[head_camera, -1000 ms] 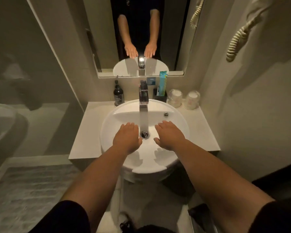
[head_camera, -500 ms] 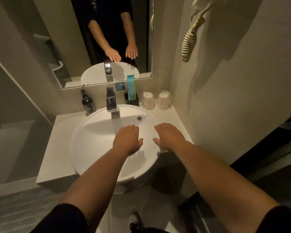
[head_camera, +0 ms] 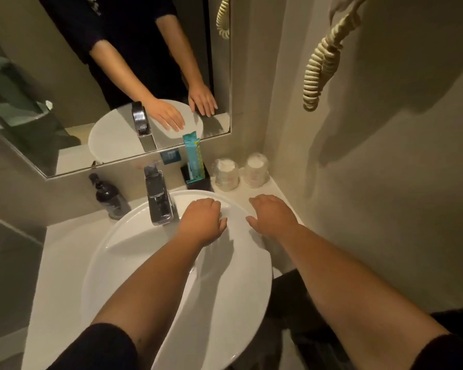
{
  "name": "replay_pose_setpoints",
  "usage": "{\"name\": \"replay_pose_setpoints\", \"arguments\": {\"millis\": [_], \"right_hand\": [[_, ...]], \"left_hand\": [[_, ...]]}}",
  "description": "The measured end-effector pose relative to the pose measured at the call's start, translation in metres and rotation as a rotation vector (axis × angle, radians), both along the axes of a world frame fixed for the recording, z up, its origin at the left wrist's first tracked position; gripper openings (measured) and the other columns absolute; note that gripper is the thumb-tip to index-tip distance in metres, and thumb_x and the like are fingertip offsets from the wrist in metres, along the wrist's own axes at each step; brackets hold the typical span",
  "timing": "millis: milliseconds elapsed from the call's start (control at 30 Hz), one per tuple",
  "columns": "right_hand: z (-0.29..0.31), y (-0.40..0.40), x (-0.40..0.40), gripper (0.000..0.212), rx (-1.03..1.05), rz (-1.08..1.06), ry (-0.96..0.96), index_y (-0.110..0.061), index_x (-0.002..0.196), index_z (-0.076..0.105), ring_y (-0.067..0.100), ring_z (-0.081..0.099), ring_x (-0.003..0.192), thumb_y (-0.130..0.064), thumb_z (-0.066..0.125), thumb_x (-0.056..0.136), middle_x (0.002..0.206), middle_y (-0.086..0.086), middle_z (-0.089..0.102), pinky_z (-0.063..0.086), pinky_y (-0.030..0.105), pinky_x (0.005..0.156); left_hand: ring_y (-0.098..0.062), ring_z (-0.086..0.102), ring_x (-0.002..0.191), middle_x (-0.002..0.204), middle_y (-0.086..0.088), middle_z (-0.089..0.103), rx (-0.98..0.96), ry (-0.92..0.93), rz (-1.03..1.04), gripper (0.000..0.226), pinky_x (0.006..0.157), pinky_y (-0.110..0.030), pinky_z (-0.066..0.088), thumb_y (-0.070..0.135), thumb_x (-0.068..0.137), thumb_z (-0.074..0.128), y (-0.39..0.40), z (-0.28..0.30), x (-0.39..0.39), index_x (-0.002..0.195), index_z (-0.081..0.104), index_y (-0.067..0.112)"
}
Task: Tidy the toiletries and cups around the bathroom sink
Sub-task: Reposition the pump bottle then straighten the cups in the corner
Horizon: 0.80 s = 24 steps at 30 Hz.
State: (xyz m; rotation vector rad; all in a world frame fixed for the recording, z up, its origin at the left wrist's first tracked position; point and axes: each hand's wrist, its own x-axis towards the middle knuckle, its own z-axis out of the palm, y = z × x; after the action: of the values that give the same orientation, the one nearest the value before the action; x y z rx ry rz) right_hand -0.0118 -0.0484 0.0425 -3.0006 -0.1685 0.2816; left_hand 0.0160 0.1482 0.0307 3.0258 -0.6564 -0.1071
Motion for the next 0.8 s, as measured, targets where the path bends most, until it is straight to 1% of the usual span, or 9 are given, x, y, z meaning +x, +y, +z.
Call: {"name": "replay_pose_setpoints", "arguments": {"millis": [100, 200, 267, 367, 467, 567, 700, 800], "right_hand": [[-0.008, 0.000, 0.028, 0.055, -0.004, -0.009, 0.027, -0.015, 0.138, 0.043, 0.028, 0.046, 0.126, -0.046, 0.045, 0.093, 0.137, 0.007, 0.050, 0.033, 0.038, 0.110], [-0.013, -0.001, 0.056, 0.055, 0.012, 0.012, 0.014, -0.015, 0.138, 0.044, 0.029, 0.044, 0.129, -0.045, 0.047, 0.092, 0.139, 0.008, 0.050, 0.032, 0.039, 0.110], [-0.015, -0.002, 0.075, 0.056, 0.016, 0.041, 0.001, -0.015, 0.140, 0.044, 0.028, 0.044, 0.130, -0.045, 0.049, 0.092, 0.140, 0.008, 0.049, 0.032, 0.039, 0.111], [-0.014, -0.005, 0.103, 0.056, 0.015, 0.085, -0.016, -0.017, 0.141, 0.042, 0.028, 0.043, 0.131, -0.043, 0.050, 0.092, 0.141, 0.007, 0.049, 0.032, 0.039, 0.111], [-0.013, -0.004, 0.134, 0.053, 0.011, 0.134, -0.054, -0.016, 0.139, 0.045, 0.028, 0.045, 0.128, -0.041, 0.049, 0.093, 0.138, 0.007, 0.051, 0.031, 0.038, 0.109], [-0.011, 0.004, 0.163, 0.050, -0.010, 0.203, -0.075, -0.013, 0.137, 0.046, 0.029, 0.046, 0.127, -0.038, 0.048, 0.093, 0.137, 0.009, 0.051, 0.029, 0.037, 0.110], [-0.014, 0.013, 0.192, 0.060, -0.049, 0.259, -0.066, -0.016, 0.144, 0.037, 0.030, 0.043, 0.130, -0.040, 0.053, 0.091, 0.144, 0.009, 0.044, 0.029, 0.039, 0.110], [-0.022, 0.020, 0.208, 0.066, -0.093, 0.271, -0.032, -0.016, 0.146, 0.031, 0.032, 0.046, 0.126, -0.040, 0.056, 0.090, 0.143, 0.010, 0.041, 0.036, 0.043, 0.107]], "left_hand": [[-0.027, 0.053, 0.100, 0.105, -0.007, 0.059, -0.022, 0.008, -0.022, 0.037, 0.086, -0.037, 0.041, 0.043, 0.090, 0.042, -0.002, -0.011, 0.023, 0.107, 0.057, 0.013], [-0.026, 0.052, 0.110, 0.119, -0.008, 0.059, -0.087, 0.006, -0.020, 0.041, 0.095, -0.036, 0.041, 0.042, 0.091, 0.046, -0.004, -0.020, 0.043, 0.117, 0.058, 0.013], [-0.026, 0.050, 0.113, 0.124, -0.008, 0.058, -0.106, -0.012, -0.021, 0.044, 0.098, -0.036, 0.039, 0.044, 0.092, 0.047, -0.006, -0.026, 0.052, 0.121, 0.056, 0.012], [-0.027, 0.044, 0.124, 0.134, -0.009, 0.052, -0.112, -0.027, -0.048, 0.052, 0.108, -0.038, 0.031, 0.047, 0.094, 0.045, -0.009, -0.035, 0.063, 0.131, 0.050, 0.010], [-0.028, 0.038, 0.133, 0.140, -0.009, 0.049, -0.072, -0.031, -0.117, 0.057, 0.114, -0.042, 0.025, 0.051, 0.094, 0.037, -0.009, -0.047, 0.078, 0.132, 0.048, 0.011], [-0.031, 0.040, 0.134, 0.137, -0.011, 0.052, -0.056, -0.014, -0.171, 0.065, 0.115, -0.046, 0.023, 0.054, 0.092, 0.027, -0.008, -0.060, 0.084, 0.131, 0.052, 0.008], [-0.032, 0.051, 0.125, 0.126, -0.011, 0.061, -0.082, -0.058, -0.200, 0.059, 0.111, -0.047, 0.032, 0.050, 0.092, 0.035, -0.004, -0.078, 0.087, 0.125, 0.058, 0.007], [-0.034, 0.055, 0.120, 0.121, -0.013, 0.064, -0.086, -0.113, -0.225, 0.057, 0.108, -0.048, 0.036, 0.048, 0.091, 0.039, -0.003, -0.085, 0.090, 0.121, 0.061, 0.005]]}}
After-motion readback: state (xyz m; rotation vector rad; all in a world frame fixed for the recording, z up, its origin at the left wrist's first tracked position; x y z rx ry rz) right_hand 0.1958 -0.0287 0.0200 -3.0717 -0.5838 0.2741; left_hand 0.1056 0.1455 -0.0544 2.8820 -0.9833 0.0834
